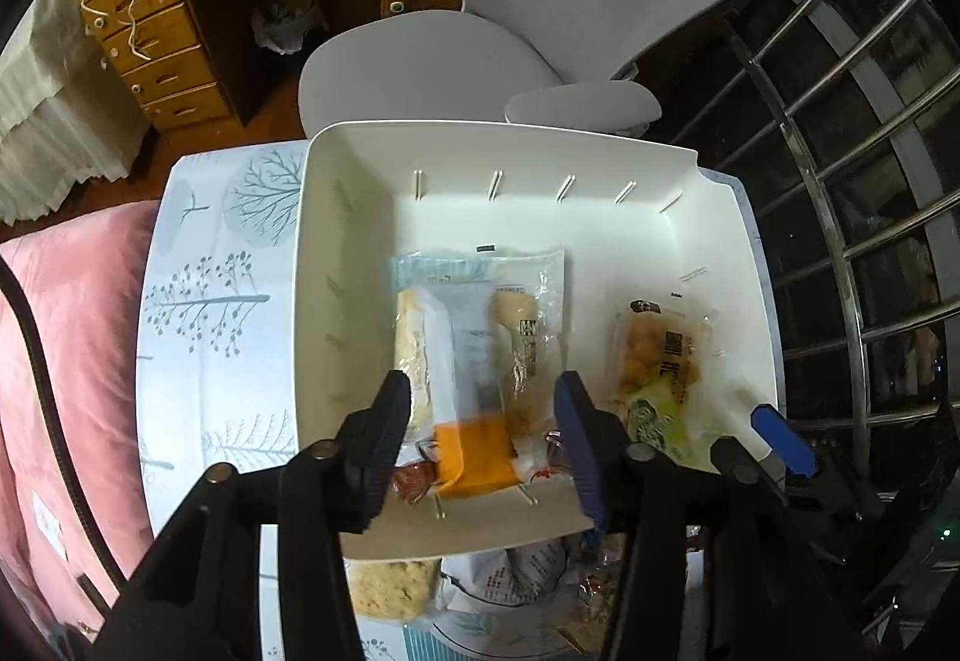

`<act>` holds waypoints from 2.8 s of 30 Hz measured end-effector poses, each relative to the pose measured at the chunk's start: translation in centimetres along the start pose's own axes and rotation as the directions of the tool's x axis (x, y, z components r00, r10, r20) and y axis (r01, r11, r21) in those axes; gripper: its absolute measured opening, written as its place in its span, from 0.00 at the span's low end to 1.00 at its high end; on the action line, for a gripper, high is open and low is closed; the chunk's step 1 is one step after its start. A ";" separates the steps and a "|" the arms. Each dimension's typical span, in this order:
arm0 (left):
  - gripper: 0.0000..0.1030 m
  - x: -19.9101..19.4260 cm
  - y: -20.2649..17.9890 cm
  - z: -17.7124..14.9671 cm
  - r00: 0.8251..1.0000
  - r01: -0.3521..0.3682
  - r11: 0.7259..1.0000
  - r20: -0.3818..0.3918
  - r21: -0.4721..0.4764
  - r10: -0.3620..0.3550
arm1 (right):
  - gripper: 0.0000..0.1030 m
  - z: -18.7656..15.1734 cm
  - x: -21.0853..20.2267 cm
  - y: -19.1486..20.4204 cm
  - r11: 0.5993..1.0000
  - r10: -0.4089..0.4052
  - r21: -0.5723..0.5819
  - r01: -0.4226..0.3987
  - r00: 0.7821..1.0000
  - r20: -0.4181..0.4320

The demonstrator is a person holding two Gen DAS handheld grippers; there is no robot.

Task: Organize snacks
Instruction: 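Open both tools to drop the snacks in the tray and pull back, then grasp the white printed bag with the left tool while the right tool grasps the brown paper bag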

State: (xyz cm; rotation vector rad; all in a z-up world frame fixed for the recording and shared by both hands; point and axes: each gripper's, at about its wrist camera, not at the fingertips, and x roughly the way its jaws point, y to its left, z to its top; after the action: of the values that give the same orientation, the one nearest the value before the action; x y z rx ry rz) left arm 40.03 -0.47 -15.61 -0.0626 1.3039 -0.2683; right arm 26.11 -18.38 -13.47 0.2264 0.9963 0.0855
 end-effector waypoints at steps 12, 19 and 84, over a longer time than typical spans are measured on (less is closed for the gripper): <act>0.63 -4.7 0.6 -3.1 1.000 -0.003 1.000 0.024 0.006 0.003 | 0.50 -0.9 -4.1 1.1 0.999 -0.029 0.044 0.027 0.999 0.044; 0.67 -7.8 1.7 -6.5 1.000 0.014 1.000 0.028 0.027 -0.015 | 0.59 -2.7 -8.0 2.2 0.992 -0.059 0.112 0.050 0.995 0.083; 0.87 5.7 0.9 -16.3 0.998 0.042 0.983 -0.034 -0.177 -0.049 | 0.71 -17.4 0.2 -6.5 0.459 -0.021 0.808 0.370 0.914 -0.406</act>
State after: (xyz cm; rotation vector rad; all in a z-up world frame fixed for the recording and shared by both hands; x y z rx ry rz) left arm 25.93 0.77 -25.52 -0.2384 1.3634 -0.1934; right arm 11.38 -22.09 -24.25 1.0902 1.3506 -0.6743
